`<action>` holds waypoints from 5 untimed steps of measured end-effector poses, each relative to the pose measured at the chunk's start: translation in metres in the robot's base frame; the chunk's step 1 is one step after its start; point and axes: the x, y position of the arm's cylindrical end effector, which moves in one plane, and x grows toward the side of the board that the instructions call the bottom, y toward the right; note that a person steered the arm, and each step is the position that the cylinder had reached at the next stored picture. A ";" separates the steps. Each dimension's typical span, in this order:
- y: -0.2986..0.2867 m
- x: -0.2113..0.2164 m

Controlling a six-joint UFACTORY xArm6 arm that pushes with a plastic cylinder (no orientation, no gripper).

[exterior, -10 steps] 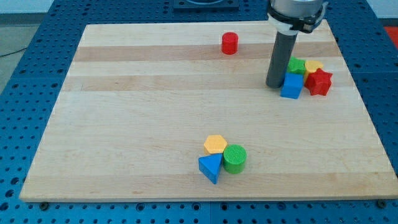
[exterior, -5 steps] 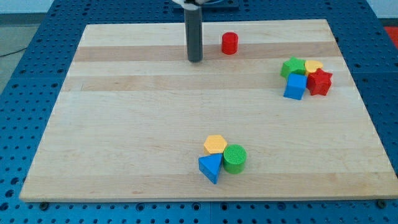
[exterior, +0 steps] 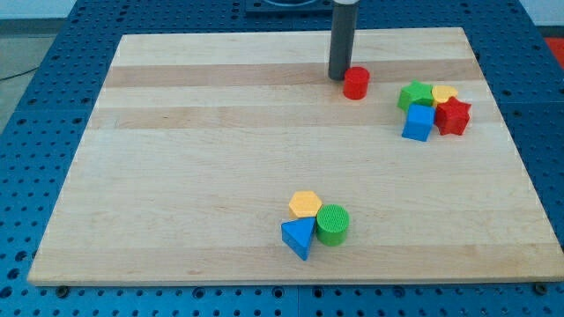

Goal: Push the red circle into the green star

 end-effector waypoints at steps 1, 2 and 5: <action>0.003 0.016; 0.005 0.030; 0.043 0.066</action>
